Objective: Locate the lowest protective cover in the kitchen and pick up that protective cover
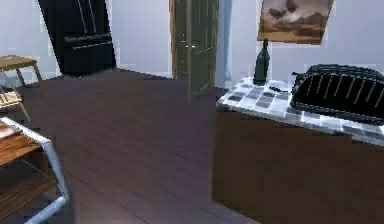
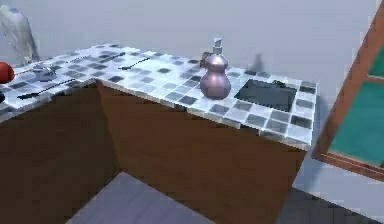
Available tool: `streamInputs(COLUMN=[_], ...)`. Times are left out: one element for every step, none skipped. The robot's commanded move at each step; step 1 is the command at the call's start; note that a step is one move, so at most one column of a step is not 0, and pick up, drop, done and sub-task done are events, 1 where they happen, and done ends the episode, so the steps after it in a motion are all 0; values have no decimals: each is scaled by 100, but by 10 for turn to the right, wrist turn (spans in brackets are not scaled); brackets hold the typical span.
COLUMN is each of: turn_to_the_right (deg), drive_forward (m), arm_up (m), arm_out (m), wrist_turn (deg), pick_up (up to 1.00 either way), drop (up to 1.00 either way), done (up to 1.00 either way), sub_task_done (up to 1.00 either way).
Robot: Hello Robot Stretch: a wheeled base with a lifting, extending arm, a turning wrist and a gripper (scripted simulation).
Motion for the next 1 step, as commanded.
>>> streamInputs(turn_to_the_right=[450], drive_forward=[0], arm_up=[0], arm_out=[0], wrist_turn=[0], pick_up=[0], drop=[0], done=[0], sub_task_done=[0])
